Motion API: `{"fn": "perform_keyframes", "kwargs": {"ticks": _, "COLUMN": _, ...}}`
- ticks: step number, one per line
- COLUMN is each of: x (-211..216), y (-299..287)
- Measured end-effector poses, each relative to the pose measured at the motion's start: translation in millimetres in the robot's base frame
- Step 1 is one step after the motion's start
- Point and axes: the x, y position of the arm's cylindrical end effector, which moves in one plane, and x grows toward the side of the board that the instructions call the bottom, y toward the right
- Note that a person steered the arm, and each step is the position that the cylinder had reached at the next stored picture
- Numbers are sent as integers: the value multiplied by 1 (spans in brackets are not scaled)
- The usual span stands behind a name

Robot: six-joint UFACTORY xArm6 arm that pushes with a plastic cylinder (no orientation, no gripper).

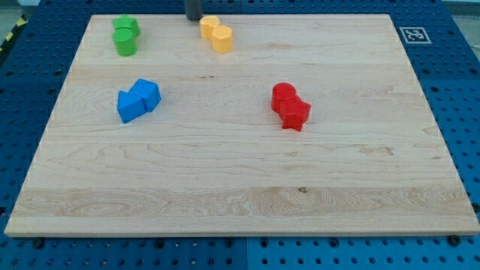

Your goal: Place your arm above the yellow heart

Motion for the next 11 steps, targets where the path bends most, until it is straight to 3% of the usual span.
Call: {"fn": "perform_keyframes", "kwargs": {"ticks": 11, "x": -1, "y": 26}}
